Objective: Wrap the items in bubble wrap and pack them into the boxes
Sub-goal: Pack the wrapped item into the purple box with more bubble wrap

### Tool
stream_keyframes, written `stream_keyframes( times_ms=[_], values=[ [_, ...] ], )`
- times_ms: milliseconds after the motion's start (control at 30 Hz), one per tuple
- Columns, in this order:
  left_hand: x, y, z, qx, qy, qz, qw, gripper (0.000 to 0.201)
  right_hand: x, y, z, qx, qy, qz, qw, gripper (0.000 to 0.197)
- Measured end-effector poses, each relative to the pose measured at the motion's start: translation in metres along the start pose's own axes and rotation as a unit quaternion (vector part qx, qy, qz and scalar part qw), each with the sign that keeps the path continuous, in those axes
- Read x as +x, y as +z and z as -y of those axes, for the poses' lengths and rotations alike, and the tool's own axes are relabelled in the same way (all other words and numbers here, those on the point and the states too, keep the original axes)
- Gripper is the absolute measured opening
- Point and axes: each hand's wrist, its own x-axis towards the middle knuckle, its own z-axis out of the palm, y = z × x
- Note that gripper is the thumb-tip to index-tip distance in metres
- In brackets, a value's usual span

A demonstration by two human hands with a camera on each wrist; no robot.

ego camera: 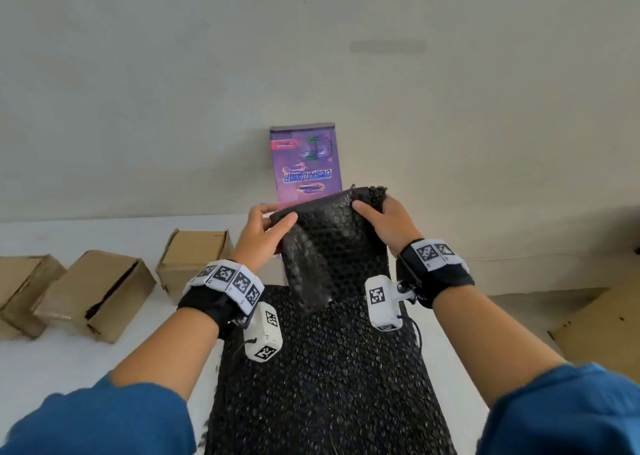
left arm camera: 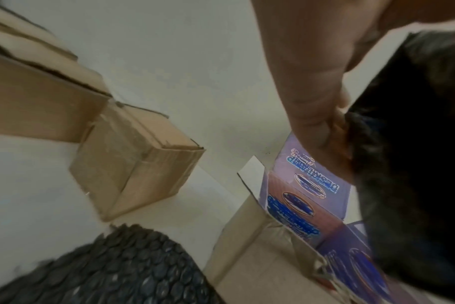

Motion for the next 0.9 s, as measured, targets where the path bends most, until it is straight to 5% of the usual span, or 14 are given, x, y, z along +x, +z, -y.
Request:
stream_keyframes(
  times_ms=[133,267,467,533,667,800,900],
  values=[
    [0.032,-0.004,0.004,0.094,0.022,-0.017,0.995,0.071,0.040,0.017,-0.004,-0.039,0.051,-0.061,0.996,0.049],
    [0.073,-0.010,0.018,0.203,0.063,-0.089,0.973,0.054,0.063,0.026,-0.014,-0.044,0.063,0.000,0.997,0.081],
    [0.113,-0.009,0.045,0.333,0.094,-0.002,0.938,0.046,0.094,0.040,-0.038,-0.288,0.007,0.014,0.957,0.041],
    [0.117,-0.009,0.055,0.404,0.110,0.029,0.908,0.052,0.100,0.044,-0.044,-0.352,0.007,0.059,0.934,0.049],
    [0.114,-0.008,0.068,0.536,0.171,0.022,0.826,0.049,0.094,0.057,-0.044,-0.558,-0.056,0.064,0.825,0.063],
    [0.112,-0.006,0.071,0.540,0.178,-0.016,0.822,0.050,0.085,0.075,-0.042,-0.609,-0.122,0.072,0.781,0.083],
    [0.117,-0.004,0.072,0.526,0.207,0.014,0.825,0.060,0.086,0.086,-0.053,-0.611,-0.060,0.160,0.773,0.093]
  ],
)
